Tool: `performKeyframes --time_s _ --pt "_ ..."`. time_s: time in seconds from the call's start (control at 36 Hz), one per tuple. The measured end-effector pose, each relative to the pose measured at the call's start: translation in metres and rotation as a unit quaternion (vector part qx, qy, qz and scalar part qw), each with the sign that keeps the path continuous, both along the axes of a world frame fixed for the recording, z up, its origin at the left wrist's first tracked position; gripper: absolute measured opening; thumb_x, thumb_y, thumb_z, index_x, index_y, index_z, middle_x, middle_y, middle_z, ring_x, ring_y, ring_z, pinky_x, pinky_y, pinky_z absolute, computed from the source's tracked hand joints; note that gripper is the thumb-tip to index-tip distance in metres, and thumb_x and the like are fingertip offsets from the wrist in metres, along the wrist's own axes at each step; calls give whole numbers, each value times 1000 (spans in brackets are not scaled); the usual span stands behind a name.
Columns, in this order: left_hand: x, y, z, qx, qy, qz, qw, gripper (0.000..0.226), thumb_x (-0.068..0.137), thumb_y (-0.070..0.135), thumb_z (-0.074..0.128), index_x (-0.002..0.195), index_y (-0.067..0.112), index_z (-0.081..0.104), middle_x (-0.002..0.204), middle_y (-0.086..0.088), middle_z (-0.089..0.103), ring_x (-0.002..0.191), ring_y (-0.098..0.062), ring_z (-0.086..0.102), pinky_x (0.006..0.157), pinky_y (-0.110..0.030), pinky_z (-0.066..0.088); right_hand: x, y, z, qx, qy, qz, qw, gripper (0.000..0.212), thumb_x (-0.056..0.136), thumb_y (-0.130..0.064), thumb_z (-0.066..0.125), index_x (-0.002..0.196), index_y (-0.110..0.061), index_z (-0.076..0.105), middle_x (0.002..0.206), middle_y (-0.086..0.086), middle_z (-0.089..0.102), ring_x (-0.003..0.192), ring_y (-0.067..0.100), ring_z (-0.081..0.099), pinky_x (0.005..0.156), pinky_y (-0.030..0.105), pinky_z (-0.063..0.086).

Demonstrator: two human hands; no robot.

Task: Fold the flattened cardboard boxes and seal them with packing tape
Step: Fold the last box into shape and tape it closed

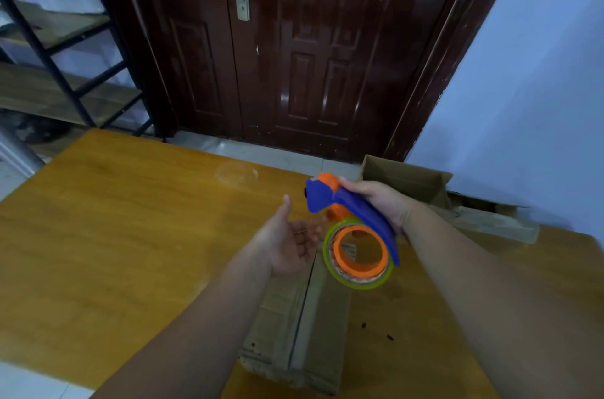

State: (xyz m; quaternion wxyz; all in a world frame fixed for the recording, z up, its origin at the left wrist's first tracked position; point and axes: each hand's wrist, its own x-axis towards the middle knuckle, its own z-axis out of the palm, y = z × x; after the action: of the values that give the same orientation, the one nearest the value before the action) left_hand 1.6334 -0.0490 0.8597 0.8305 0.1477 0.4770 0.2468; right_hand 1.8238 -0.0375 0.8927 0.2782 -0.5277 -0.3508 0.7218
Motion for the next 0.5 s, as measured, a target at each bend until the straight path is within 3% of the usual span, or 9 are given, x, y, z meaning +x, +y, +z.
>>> performKeyframes --time_s 0.08,0.17,0.25,0.36,0.44,0.5 --pt "0 4 10 -4 -7 13 1000 41 91 48 54 87 8 61 61 -2 59 56 -12 51 55 -23 41 4 0 4 -5 2 14 1000 47 69 -50 67 87 -7 73 75 10 70 59 19 65 59 27 55" --pt "2 5 15 0 0 22 1000 17 93 21 57 84 7 57 55 -2 58 50 -9 52 52 -22 42 8 -1 7 -13 3 26 1000 48 70 -50 67 88 -6 75 81 13 70 63 21 66 63 29 56" --pt "4 8 16 23 22 59 998 17 94 5 52 78 6 57 49 -2 58 49 -8 53 46 -18 46 12 0 7 -9 -29 40 999 50 67 -53 68 89 -8 72 78 10 69 62 19 64 61 28 54" --pt "0 14 18 120 97 75 985 17 93 0 53 79 8 60 56 -3 61 49 -7 55 42 -14 44 13 -2 8 33 -108 49 992 49 65 -62 61 86 -18 70 71 0 71 57 10 66 52 21 51" --pt "-4 18 17 168 154 89 970 14 92 0 54 82 8 60 67 -7 59 46 -7 55 38 -14 40 15 -4 4 70 -83 74 991 78 52 -70 75 113 -23 64 102 2 73 86 14 71 67 26 56" --pt "-6 21 16 174 172 91 965 14 93 1 51 86 8 61 68 -8 59 51 -10 54 39 -16 40 17 -4 2 59 -78 110 989 106 38 -61 88 132 -29 51 124 3 65 108 21 64 80 33 55"
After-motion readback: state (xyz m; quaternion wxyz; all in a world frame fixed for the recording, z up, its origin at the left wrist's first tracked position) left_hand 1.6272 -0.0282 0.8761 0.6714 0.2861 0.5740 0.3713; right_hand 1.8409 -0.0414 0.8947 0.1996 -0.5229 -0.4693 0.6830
